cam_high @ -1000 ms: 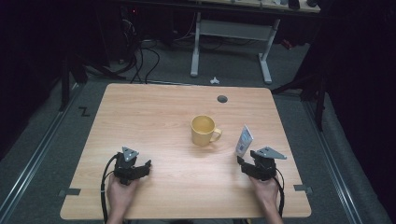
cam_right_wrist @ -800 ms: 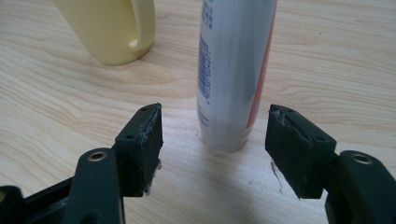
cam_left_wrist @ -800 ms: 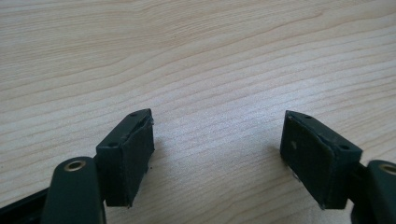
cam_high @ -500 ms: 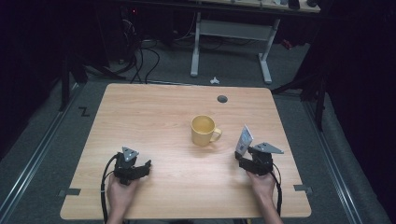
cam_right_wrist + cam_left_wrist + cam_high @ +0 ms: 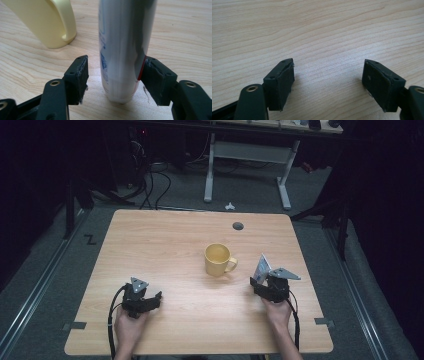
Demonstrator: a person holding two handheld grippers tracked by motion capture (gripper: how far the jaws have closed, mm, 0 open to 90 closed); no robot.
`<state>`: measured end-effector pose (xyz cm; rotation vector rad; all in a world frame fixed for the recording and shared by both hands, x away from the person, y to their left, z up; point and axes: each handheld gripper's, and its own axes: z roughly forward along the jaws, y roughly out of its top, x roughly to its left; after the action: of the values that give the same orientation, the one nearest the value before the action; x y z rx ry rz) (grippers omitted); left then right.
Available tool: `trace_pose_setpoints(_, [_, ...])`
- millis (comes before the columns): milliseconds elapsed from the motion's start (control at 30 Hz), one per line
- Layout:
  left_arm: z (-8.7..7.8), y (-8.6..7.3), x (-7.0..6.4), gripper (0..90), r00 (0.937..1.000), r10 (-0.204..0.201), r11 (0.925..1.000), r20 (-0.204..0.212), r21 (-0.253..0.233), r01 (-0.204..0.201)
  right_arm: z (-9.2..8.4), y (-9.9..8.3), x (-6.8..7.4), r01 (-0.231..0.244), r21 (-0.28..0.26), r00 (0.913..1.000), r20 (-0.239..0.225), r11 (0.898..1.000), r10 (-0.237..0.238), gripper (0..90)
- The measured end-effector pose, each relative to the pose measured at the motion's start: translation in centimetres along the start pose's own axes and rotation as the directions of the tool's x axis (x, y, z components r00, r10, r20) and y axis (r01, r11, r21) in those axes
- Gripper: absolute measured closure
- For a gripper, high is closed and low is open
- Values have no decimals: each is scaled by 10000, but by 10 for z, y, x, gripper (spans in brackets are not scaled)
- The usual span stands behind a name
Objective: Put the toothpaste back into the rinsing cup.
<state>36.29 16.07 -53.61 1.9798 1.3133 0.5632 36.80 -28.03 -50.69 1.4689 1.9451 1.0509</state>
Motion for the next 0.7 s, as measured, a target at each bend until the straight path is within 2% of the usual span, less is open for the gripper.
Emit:
trace_pose_setpoints(333, [0, 0, 0, 262, 10000, 3, 10000, -3, 1, -3, 7, -1, -4, -236, 41, 9997, 59, 9997, 236, 482])
trace_pose_setpoints(700, [0, 0, 0, 262, 10000, 4, 10000, -2, 0, -4, 7, -2, -4, 76, 19, 9999, 137, 10000, -76, 523])
